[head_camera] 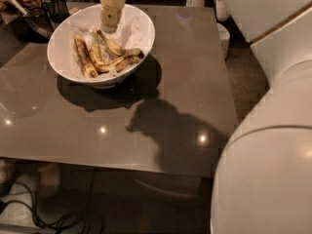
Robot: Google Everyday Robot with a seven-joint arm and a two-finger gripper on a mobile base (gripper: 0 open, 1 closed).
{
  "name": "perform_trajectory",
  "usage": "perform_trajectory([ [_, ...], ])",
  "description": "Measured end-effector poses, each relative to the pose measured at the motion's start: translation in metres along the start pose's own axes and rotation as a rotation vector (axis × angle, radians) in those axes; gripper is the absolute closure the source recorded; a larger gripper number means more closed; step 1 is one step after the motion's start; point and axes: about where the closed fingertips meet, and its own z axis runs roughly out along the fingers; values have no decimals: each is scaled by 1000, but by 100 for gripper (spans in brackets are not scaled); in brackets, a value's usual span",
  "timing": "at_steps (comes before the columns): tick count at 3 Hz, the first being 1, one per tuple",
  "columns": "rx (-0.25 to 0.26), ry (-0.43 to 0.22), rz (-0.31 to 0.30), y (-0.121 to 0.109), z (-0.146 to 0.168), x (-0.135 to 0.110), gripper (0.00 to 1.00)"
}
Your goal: Pick banana from white bowl
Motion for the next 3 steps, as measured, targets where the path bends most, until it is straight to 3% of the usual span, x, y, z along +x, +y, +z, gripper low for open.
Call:
perform_trajectory([
  [1,-37,-59,-5,-1,1,-8,0],
  [2,-80,-102,7,-12,21,-32,0],
  [3,-127,-141,84,-24,46,-43,0],
])
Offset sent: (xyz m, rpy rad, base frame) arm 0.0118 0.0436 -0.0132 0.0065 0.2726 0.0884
